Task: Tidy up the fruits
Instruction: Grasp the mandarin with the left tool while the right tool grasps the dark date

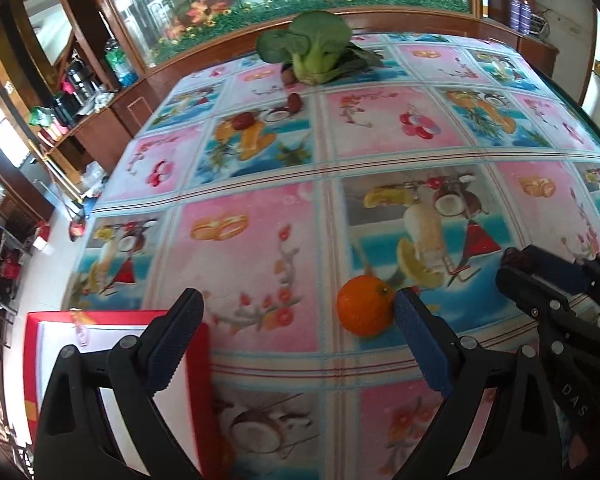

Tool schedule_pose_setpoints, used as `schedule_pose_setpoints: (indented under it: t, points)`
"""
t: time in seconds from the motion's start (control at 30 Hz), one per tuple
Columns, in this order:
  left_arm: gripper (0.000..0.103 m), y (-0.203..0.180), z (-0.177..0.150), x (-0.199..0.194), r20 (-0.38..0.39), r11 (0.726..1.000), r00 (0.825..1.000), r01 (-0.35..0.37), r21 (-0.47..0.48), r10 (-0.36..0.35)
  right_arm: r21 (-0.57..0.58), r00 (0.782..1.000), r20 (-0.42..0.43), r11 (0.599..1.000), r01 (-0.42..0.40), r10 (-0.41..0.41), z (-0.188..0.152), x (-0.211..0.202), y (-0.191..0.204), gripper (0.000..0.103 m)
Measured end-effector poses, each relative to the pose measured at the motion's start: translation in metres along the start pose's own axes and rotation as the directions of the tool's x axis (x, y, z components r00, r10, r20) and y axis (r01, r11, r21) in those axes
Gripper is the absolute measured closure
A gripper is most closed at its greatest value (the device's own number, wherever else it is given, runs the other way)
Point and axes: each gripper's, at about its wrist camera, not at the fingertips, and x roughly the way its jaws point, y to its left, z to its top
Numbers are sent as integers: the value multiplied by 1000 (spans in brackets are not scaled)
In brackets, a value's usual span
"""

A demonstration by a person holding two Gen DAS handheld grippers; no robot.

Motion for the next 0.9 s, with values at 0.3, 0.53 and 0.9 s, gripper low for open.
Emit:
schedule_pose_setpoints:
  t: [0.3, 0.53, 0.9]
  points:
    - [7, -5, -7, 16, -65, 995, 993, 101, -12, -101, -6, 1000, -10, 1000, 8, -8, -1, -2, 0, 83]
    - [24, 1, -4, 21, -69, 985, 983, 165, -60, -169, -9, 1000, -9, 1000, 9, -9, -1, -1, 0, 84]
    - [51, 5, -7, 15, -49, 974, 975, 214, -71, -218, -14, 1000, -10, 1000, 12, -12, -1, -2, 0, 84]
